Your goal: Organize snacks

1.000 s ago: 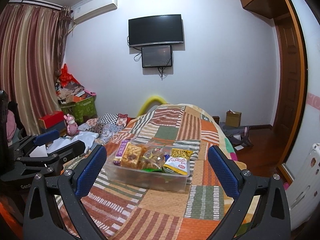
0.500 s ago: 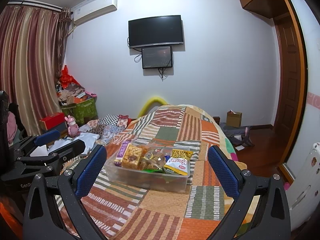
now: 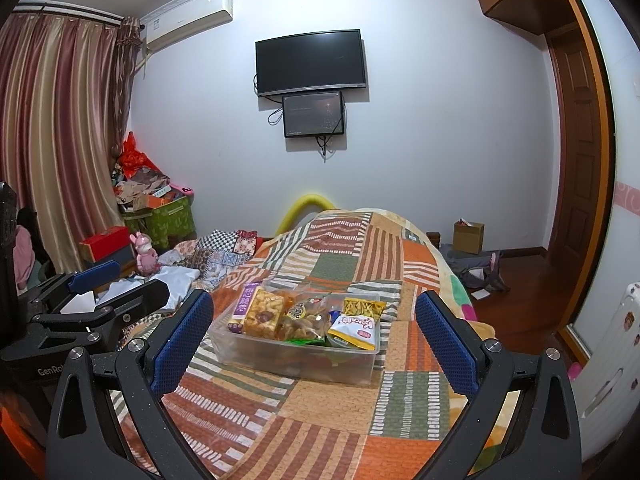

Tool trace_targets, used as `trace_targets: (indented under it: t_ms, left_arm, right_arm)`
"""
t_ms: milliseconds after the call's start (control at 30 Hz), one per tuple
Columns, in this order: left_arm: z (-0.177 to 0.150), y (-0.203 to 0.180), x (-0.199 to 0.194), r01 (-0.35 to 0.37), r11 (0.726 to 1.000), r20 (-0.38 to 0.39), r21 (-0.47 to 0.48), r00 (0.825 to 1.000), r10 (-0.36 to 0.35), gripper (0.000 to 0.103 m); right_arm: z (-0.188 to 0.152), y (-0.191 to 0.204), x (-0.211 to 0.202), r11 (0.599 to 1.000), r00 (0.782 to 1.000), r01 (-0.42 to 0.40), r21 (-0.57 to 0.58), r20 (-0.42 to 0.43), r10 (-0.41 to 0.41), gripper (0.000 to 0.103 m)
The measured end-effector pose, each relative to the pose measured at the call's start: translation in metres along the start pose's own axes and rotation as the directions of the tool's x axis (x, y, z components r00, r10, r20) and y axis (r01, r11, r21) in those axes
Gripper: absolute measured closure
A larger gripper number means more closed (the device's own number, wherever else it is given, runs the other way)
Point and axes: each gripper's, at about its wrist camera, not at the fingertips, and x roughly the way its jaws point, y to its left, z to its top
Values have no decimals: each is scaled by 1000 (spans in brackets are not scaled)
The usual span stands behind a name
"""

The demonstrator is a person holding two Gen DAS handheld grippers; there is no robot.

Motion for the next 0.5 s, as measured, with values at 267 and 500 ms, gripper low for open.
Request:
trace_targets:
  t_ms: [267, 500]
  left_arm:
    - [1, 2, 0, 14, 1000, -3, -15, 1000, -14, 5]
    - [0, 0, -1, 13, 1000, -1, 2, 1000, -13, 5]
  right_arm:
    - [2, 2, -1, 1000, 1000, -7, 8, -1, 7, 2]
    - [1, 3, 0, 1000, 1000, -10, 10, -3, 10, 2]
